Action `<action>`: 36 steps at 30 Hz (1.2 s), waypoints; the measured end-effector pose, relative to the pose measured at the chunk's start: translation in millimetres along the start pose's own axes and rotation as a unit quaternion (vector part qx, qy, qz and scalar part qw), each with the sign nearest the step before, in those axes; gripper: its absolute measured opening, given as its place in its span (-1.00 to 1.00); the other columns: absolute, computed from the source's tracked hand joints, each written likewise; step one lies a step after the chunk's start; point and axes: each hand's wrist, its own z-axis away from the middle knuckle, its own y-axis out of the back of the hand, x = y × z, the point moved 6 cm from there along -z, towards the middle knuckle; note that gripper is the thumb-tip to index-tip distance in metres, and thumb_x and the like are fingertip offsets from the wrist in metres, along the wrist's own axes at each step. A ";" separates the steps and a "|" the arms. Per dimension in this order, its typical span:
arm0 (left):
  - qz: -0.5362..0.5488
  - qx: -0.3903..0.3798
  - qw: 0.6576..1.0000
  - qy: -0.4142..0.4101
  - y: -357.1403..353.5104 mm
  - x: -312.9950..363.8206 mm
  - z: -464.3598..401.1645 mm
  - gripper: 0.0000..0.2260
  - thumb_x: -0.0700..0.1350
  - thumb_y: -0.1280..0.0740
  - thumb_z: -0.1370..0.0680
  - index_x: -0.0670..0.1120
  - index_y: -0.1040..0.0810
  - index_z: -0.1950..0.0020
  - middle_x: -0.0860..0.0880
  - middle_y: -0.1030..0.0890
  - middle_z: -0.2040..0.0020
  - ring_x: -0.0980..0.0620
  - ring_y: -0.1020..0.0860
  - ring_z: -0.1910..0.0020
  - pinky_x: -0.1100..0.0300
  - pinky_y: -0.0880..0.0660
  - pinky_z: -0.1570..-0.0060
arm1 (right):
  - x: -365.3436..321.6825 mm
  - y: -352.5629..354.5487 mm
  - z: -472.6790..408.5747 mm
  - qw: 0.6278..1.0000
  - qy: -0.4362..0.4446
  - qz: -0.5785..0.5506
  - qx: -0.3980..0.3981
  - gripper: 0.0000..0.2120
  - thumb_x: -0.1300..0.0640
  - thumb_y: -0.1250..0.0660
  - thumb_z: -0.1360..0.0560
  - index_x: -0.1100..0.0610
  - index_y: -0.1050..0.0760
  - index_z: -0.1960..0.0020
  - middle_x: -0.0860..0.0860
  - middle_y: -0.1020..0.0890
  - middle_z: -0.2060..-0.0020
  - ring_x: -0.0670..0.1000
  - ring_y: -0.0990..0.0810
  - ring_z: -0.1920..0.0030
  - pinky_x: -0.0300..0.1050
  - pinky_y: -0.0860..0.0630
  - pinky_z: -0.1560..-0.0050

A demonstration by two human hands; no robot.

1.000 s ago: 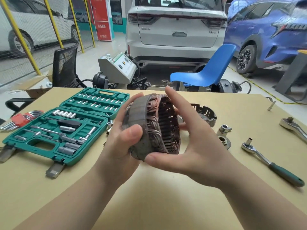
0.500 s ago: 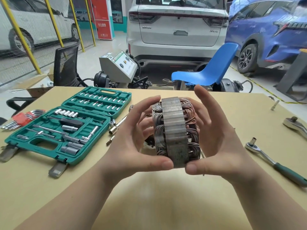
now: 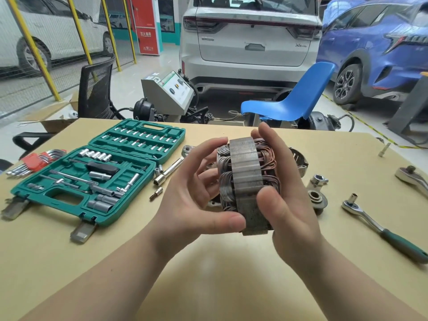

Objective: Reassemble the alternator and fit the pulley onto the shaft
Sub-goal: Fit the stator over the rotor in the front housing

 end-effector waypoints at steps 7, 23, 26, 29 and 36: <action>0.028 0.006 1.000 -0.002 2.6 1.7 0.4 -0.01 -0.03 -0.77 -0.28 -0.05 -0.36 -0.61 -0.27 -0.48 -0.51 -0.30 -0.59 -0.39 -0.12 -0.62 -0.25 | -3.1 -1.1 -2.4 0.998 0.007 0.027 0.054 -0.36 -0.24 -0.27 -0.60 0.04 -0.32 -0.58 0.16 -0.45 -0.47 0.23 -0.43 -0.46 0.40 -0.36 -0.40; 0.038 -0.021 0.999 0.006 -2.4 8.1 -0.9 0.04 0.06 -0.74 -0.34 -0.08 -0.25 -0.67 -0.25 -0.45 -0.56 -0.27 -0.52 -0.50 -0.09 -0.55 -0.37 | -5.2 -7.7 -4.8 0.996 0.062 0.017 0.066 -0.38 -0.22 -0.35 -0.58 -0.02 -0.36 -0.56 0.27 -0.40 -0.49 0.35 -0.37 -0.48 0.46 -0.31 -0.41; -0.023 0.014 0.999 -0.025 15.7 15.9 -6.4 -0.10 0.26 -0.63 -0.42 0.04 -0.33 -0.65 -0.18 -0.37 -0.63 -0.21 -0.35 -0.63 -0.29 -0.35 -0.55 | -9.5 -0.7 -5.2 0.991 0.092 0.048 0.083 -0.40 -0.19 -0.35 -0.59 0.04 -0.38 -0.55 0.28 -0.39 -0.49 0.35 -0.35 -0.50 0.44 -0.28 -0.44; -0.113 0.159 0.978 -0.075 68.3 27.8 -11.8 -0.50 0.36 -0.46 -0.54 0.22 -0.56 -0.42 0.08 -0.55 -0.45 0.01 -0.45 -0.53 -0.24 -0.29 -0.62 | -16.2 13.9 -6.1 0.966 0.154 0.181 0.101 -0.41 -0.15 -0.29 -0.63 0.15 -0.34 -0.54 0.30 -0.37 -0.49 0.25 -0.30 -0.54 0.27 -0.25 -0.51; -0.191 0.249 0.949 0.037 116.9 -37.7 -23.4 -0.72 0.07 -0.15 -0.79 0.16 -0.63 -0.34 0.21 -0.65 -0.35 0.24 -0.54 -0.43 -0.14 -0.39 -0.58 | 0.8 31.2 -19.5 0.928 0.166 0.324 0.082 -0.44 -0.15 -0.28 -0.61 0.11 -0.38 -0.50 0.25 -0.38 -0.48 0.20 -0.37 -0.50 0.29 -0.32 -0.46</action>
